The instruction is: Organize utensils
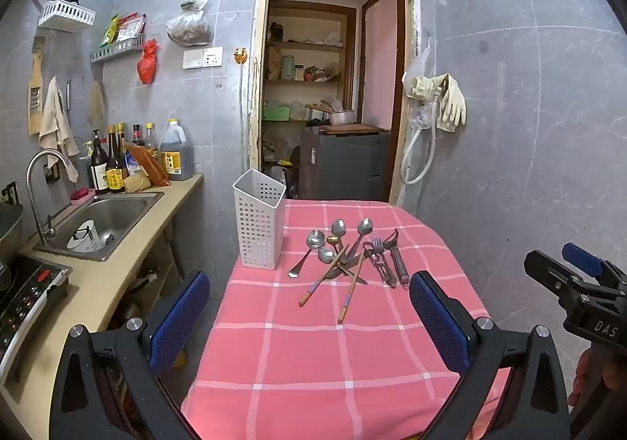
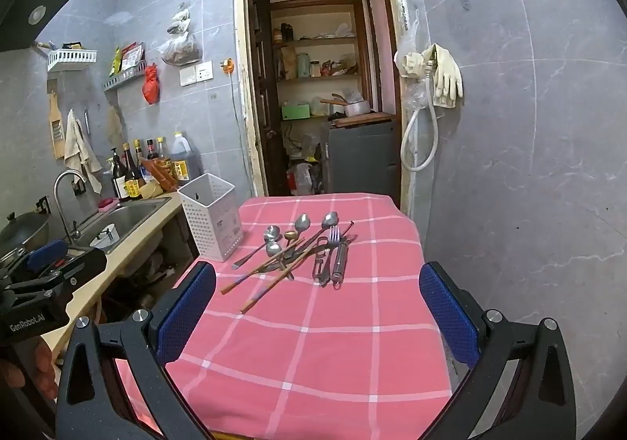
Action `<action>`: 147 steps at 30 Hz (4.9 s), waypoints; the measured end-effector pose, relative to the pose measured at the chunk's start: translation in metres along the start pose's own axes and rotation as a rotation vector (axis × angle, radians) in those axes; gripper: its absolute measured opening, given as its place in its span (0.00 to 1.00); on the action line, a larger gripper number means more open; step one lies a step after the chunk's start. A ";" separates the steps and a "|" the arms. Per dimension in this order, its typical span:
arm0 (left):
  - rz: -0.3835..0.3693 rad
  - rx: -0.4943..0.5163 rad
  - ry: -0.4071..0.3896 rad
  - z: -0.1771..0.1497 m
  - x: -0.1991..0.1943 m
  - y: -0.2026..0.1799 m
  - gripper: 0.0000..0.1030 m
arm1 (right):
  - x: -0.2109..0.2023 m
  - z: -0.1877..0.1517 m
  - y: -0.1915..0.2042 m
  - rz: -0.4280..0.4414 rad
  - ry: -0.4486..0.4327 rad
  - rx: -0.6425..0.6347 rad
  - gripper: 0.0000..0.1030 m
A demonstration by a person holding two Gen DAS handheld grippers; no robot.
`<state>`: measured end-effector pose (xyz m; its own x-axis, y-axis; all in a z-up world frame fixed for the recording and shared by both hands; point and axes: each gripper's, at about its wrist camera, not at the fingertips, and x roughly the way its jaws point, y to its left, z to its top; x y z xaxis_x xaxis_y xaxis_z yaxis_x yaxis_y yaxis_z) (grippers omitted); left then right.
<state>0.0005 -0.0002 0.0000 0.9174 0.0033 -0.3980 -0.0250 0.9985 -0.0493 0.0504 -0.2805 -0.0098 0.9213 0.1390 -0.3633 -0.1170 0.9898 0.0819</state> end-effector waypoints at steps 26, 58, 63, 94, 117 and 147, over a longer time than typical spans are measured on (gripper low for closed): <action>-0.008 -0.016 -0.001 -0.001 0.002 0.001 1.00 | 0.002 0.000 0.002 0.003 0.007 0.002 0.99; -0.009 -0.018 0.000 0.000 0.001 0.002 1.00 | 0.003 0.000 0.002 0.004 0.010 0.004 0.99; -0.009 -0.018 0.000 0.000 0.001 0.002 1.00 | 0.003 0.000 0.002 0.004 0.010 0.004 0.99; -0.009 -0.021 0.000 -0.001 0.001 0.002 1.00 | 0.003 0.001 0.003 0.004 0.014 0.003 0.99; -0.031 0.008 0.046 -0.006 0.021 -0.005 1.00 | 0.012 -0.001 -0.005 -0.024 0.008 0.027 0.99; -0.289 0.106 0.009 0.075 0.185 0.001 1.00 | 0.147 0.086 -0.020 -0.116 -0.022 0.056 0.99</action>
<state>0.1999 0.0051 -0.0044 0.8771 -0.2816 -0.3892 0.2784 0.9582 -0.0658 0.2205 -0.2826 0.0149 0.9355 0.0220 -0.3527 0.0115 0.9956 0.0927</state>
